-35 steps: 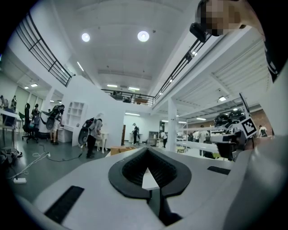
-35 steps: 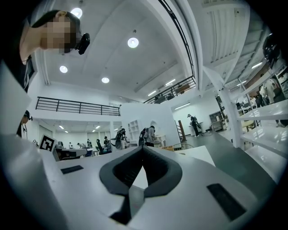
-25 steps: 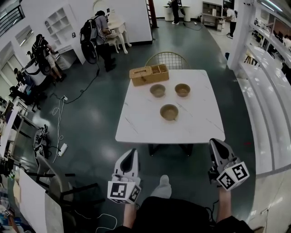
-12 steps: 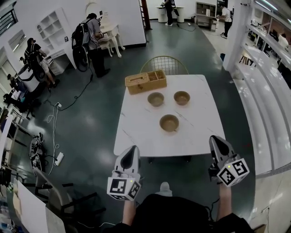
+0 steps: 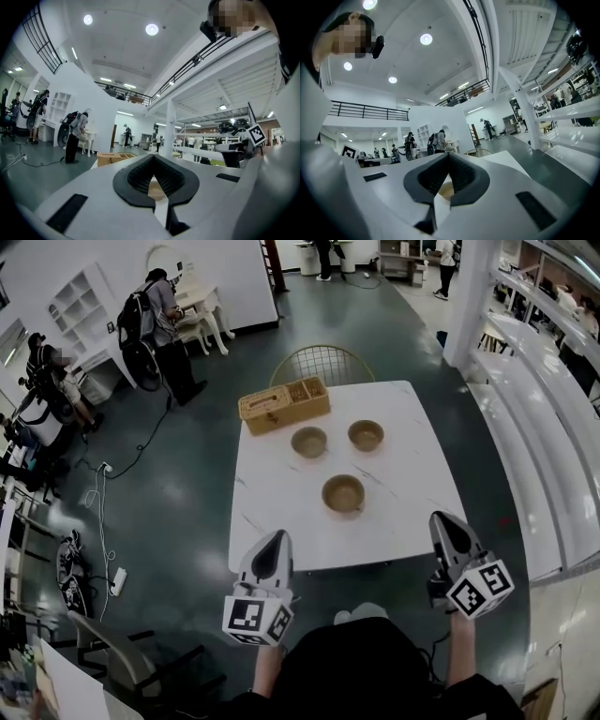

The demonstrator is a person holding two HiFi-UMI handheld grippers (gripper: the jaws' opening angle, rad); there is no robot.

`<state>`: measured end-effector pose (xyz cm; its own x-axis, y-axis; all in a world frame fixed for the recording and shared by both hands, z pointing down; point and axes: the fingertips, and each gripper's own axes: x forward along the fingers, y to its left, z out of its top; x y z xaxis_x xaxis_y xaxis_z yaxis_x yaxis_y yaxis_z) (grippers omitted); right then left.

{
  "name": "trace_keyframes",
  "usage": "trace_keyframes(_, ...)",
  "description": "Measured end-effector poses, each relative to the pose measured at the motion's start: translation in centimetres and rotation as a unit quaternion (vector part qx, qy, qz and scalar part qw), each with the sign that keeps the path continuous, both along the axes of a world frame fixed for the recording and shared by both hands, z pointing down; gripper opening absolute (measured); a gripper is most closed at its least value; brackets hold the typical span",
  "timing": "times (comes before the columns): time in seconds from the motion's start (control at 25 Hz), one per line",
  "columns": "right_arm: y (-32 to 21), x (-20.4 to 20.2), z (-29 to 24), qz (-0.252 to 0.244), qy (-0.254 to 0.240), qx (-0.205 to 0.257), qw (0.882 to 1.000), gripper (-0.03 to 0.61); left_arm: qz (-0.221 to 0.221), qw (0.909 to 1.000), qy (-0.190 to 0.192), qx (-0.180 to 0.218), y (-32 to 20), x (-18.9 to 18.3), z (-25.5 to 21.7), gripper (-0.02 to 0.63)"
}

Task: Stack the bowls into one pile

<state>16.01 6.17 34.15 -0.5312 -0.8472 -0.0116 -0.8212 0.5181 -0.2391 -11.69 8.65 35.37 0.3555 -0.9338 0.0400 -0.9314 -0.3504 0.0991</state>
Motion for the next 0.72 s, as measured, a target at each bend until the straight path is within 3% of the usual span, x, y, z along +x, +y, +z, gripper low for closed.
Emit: trace_keyframes(0.72,-5.8,-0.9,2.9,-0.007,-0.012,-0.053,0.999,0.014,-0.002,0.9996,0.002,-0.029,-5.3,-0.1,2.2,0.014)
